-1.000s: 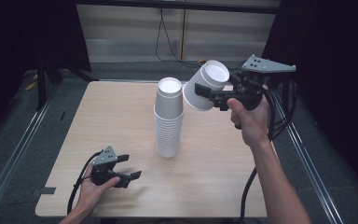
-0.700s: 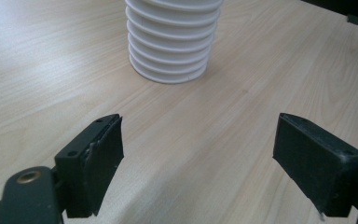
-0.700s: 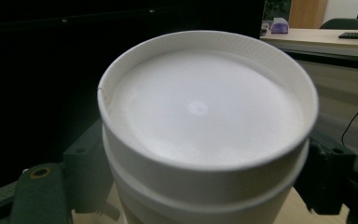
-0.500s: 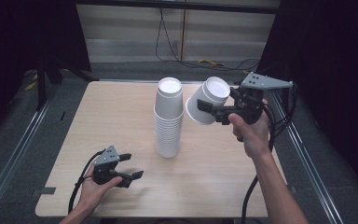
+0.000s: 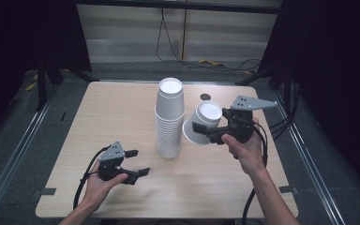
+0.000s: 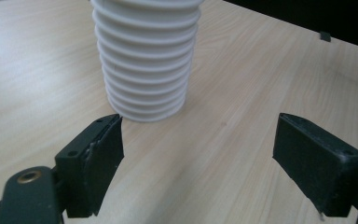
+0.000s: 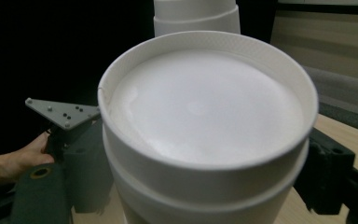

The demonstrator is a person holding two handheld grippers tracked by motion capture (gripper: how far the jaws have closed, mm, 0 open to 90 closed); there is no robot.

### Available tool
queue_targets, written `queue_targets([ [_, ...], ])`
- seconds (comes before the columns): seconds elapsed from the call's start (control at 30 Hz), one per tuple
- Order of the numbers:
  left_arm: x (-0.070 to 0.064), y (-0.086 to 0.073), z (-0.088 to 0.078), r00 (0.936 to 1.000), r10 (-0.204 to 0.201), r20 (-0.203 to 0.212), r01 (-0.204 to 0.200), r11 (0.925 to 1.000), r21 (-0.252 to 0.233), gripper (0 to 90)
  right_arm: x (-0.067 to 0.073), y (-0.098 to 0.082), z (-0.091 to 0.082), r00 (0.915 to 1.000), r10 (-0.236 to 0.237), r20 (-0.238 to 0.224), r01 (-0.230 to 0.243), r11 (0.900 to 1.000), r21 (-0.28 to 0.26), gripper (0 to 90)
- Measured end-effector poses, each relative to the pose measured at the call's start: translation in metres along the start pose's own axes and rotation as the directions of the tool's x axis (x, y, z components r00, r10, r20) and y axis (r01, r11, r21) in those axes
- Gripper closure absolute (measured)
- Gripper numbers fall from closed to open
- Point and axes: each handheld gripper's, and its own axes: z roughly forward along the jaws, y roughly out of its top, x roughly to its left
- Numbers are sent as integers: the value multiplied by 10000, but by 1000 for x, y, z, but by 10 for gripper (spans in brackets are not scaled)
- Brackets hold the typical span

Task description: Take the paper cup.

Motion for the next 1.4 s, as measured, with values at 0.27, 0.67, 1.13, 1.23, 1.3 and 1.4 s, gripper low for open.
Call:
queue_targets([
  [0.27,-2,18,2,9993,342,171,-340,9994,-110,160,0,-20,9,9996,187,-231,-176,9987,469,199],
  [0.67,-15,47,18,9932,877,768,-840,9952,-499,158,-2,-48,13,9987,475,-194,-457,9951,871,200],
  [1.13,-24,46,17,9879,927,1241,-856,9944,-614,157,1,-80,29,9947,799,-646,-721,9907,1153,202],
  [1.23,-27,46,18,9871,915,1313,-841,9946,-607,158,1,-80,30,9939,810,-751,-726,9914,1092,202],
  [1.3,-29,46,19,9852,917,1446,-822,9941,-708,157,1,-80,32,9923,925,-819,-837,9910,1043,202],
  [1.4,-31,46,23,9842,916,1514,-810,9939,-746,157,7,-82,38,9911,882,-999,-767,9906,1136,202],
])
